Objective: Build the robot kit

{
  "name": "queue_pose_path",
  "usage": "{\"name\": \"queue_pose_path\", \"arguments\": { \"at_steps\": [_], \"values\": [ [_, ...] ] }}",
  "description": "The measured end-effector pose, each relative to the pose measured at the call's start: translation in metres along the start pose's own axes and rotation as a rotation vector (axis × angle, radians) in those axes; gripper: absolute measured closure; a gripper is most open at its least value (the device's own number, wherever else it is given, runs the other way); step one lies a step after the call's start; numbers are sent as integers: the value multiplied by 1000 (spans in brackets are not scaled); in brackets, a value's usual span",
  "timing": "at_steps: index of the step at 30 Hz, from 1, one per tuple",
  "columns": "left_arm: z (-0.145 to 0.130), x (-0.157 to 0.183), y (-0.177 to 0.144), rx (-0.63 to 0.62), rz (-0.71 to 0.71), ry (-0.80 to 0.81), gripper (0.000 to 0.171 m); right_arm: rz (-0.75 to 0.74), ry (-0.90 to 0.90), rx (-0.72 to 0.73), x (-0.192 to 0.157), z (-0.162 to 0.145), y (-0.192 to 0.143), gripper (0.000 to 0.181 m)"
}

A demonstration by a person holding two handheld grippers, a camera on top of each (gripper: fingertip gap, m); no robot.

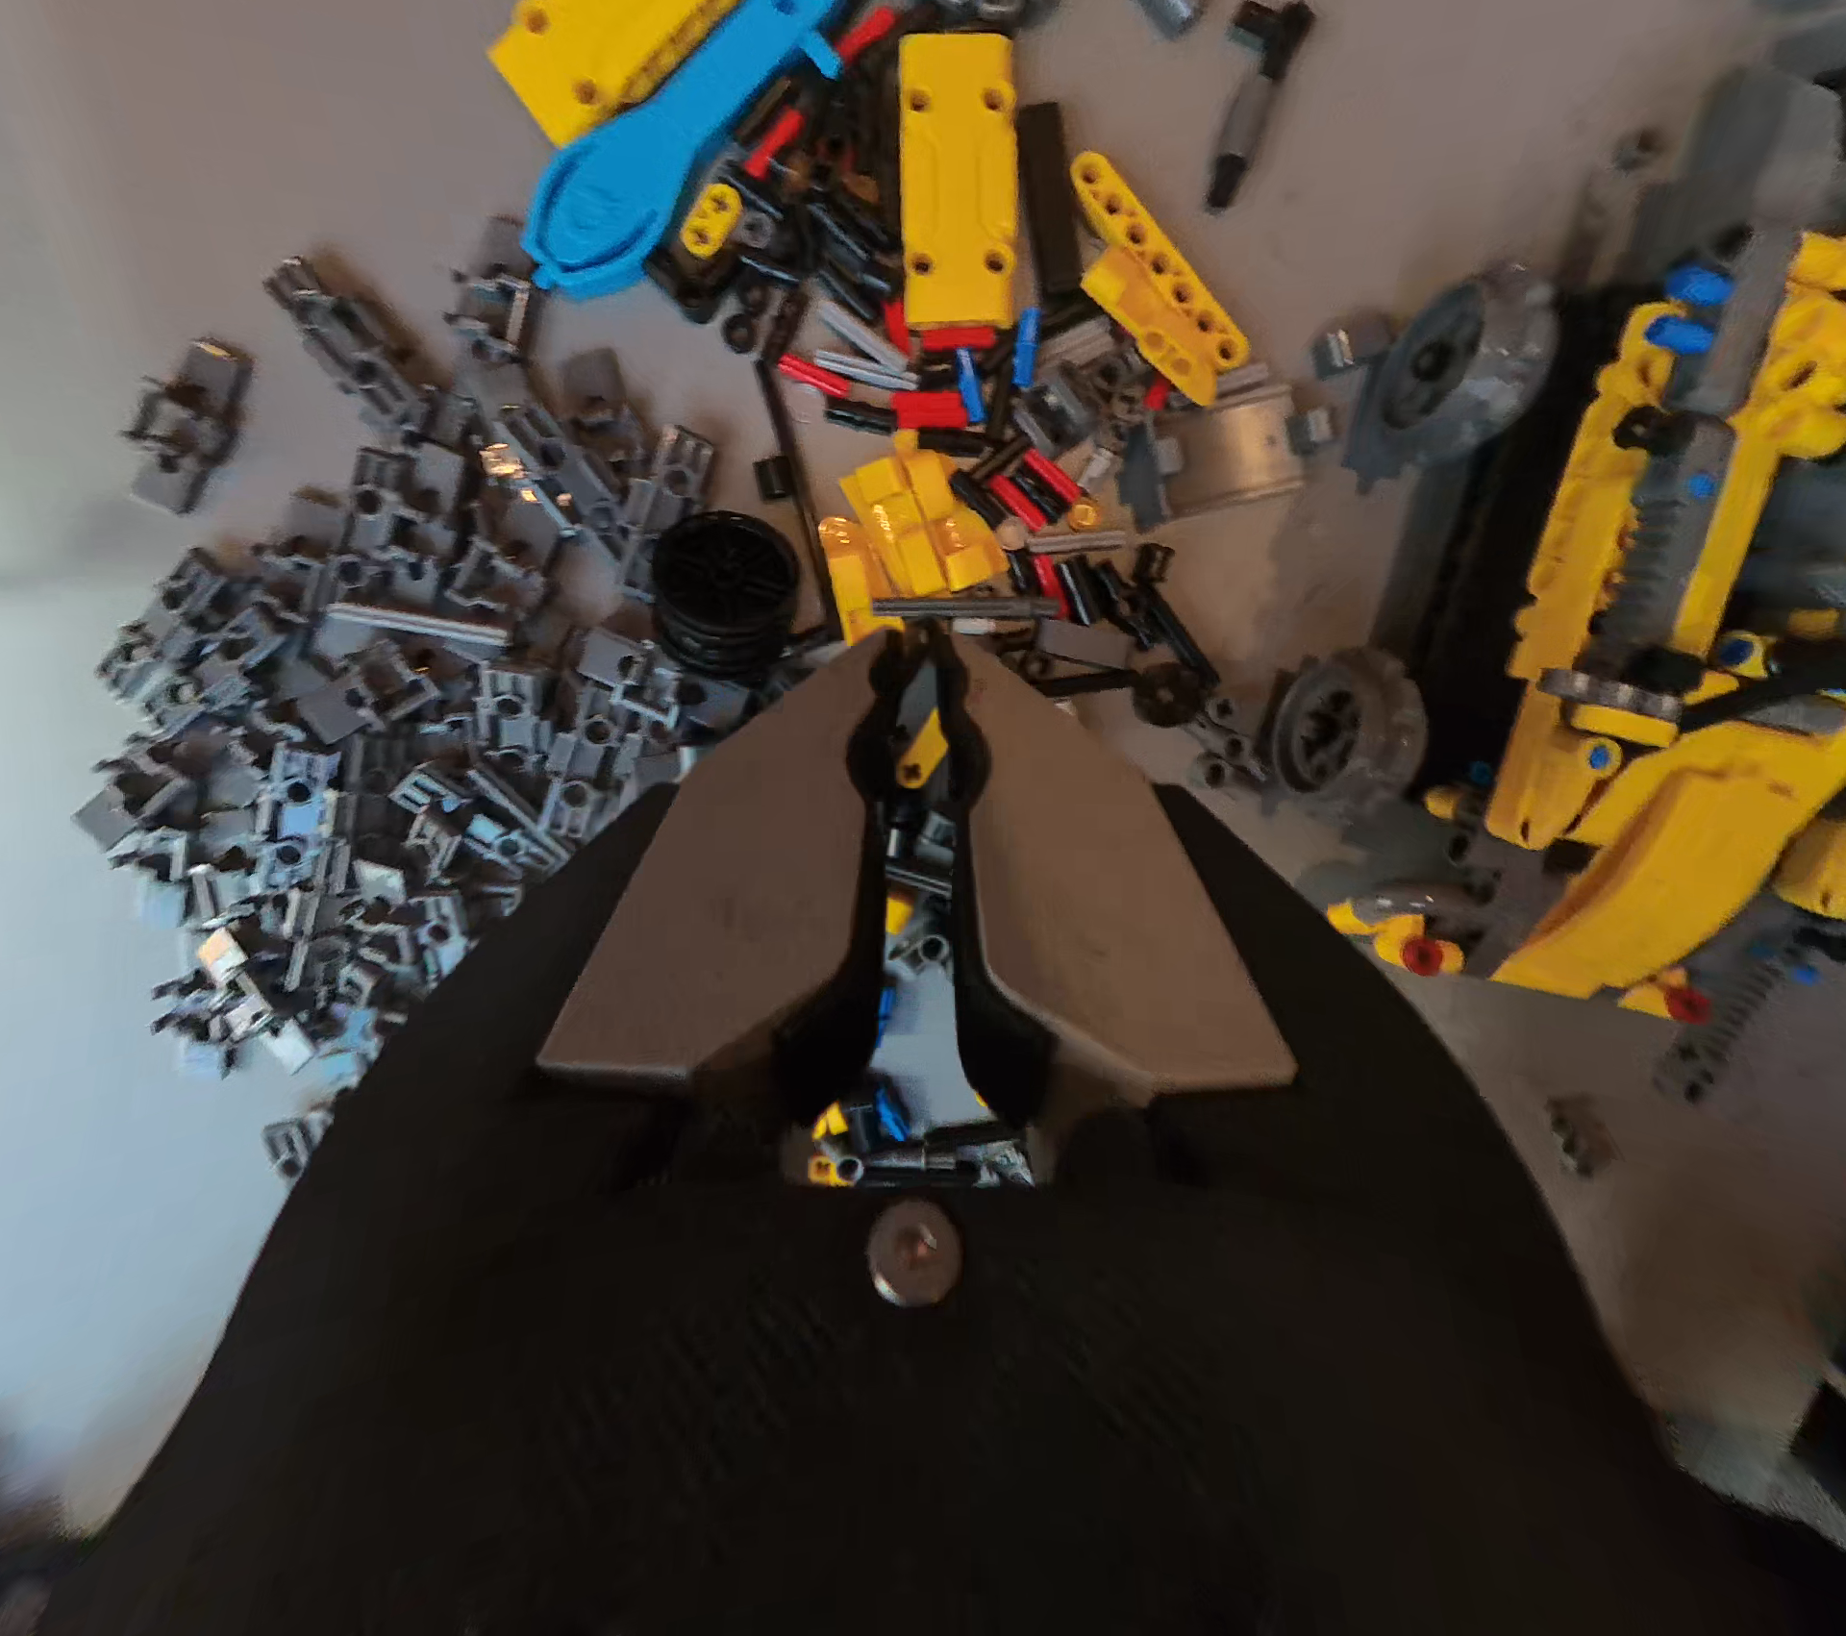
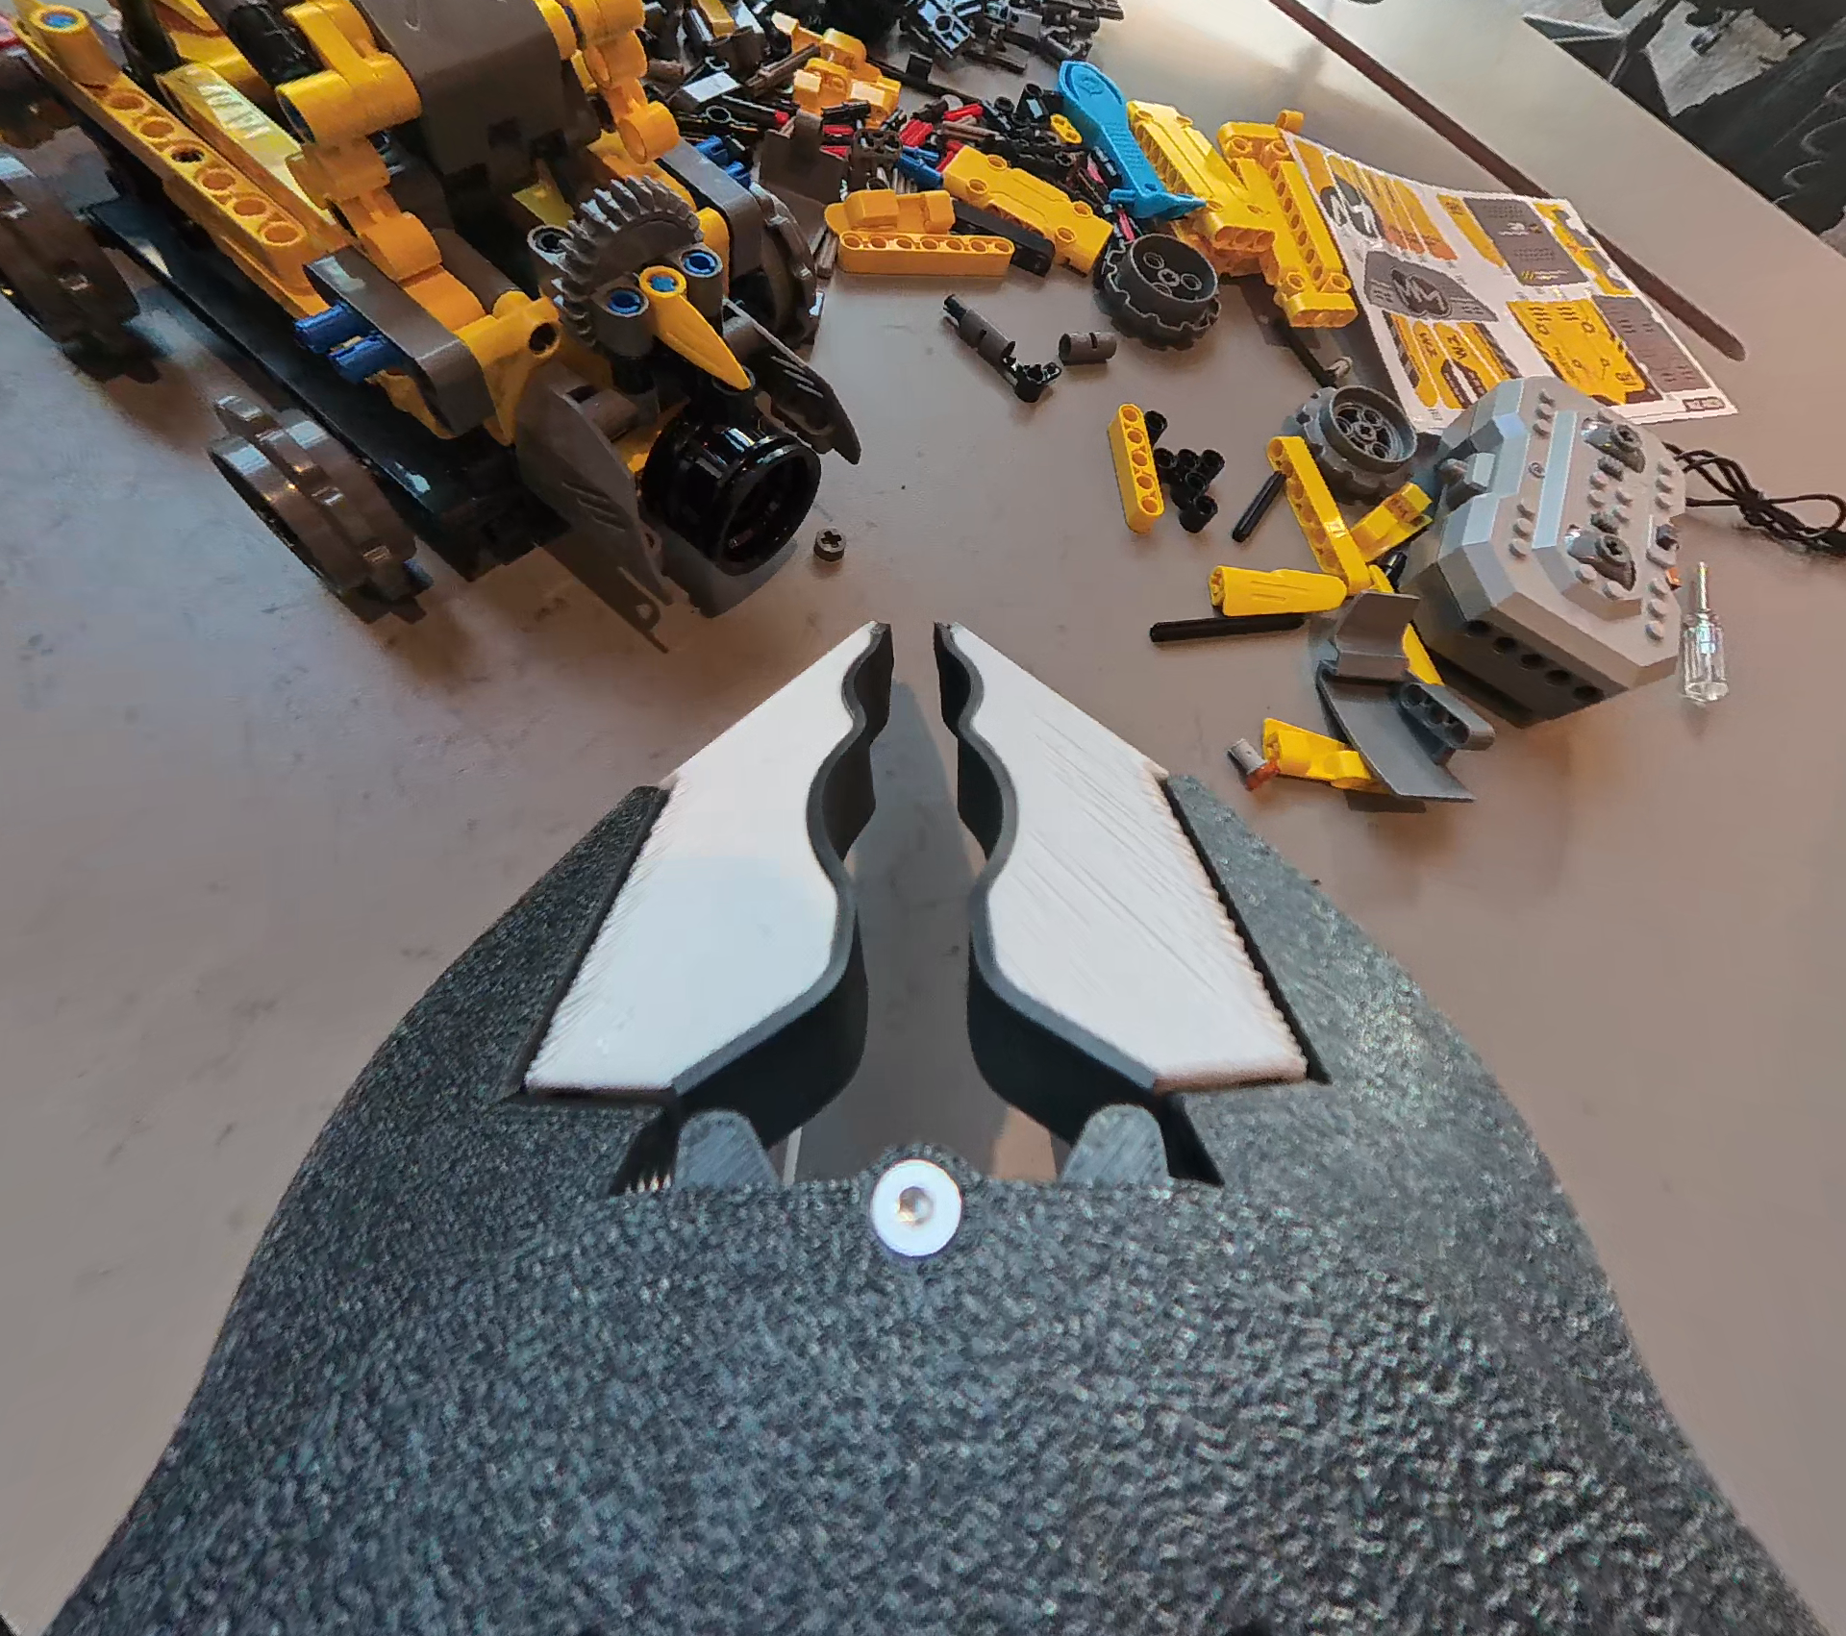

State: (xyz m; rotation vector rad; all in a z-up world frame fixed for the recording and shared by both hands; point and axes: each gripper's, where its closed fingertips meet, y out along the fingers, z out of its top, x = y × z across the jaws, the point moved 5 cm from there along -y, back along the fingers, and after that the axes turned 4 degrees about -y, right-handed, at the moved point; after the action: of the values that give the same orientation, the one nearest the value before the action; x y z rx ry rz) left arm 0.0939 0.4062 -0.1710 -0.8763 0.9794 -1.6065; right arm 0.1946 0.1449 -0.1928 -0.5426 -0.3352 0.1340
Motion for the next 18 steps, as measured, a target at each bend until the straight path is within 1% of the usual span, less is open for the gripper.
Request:
{"name": "queue_pose_path", "arguments": {
  "at_steps": [2,4,5,7,9,12,18],
  "values": [
    [-4,-1,8,-30,-17,8,171,-1,4,-7,0,-1,1,172],
    [-10,-2,14,-101,-16,25,171,-3,0,-14,0,-1,1,172],
    [-12,-3,16,-118,-3,43,171,-3,-1,-20,0,-2,2,172],
    [-10,-3,20,-100,-10,62,171,-9,-5,-32,0,-3,3,172],
    [-9,-2,23,-92,-38,37,170,-14,-8,-48,1,-4,5,173],
    [-11,-14,26,-105,41,34,171,-22,-7,-60,1,-5,6,173],
    [-10,-14,18,-79,32,34,170,-29,-3,-65,2,-5,6,173]
  ]
}}
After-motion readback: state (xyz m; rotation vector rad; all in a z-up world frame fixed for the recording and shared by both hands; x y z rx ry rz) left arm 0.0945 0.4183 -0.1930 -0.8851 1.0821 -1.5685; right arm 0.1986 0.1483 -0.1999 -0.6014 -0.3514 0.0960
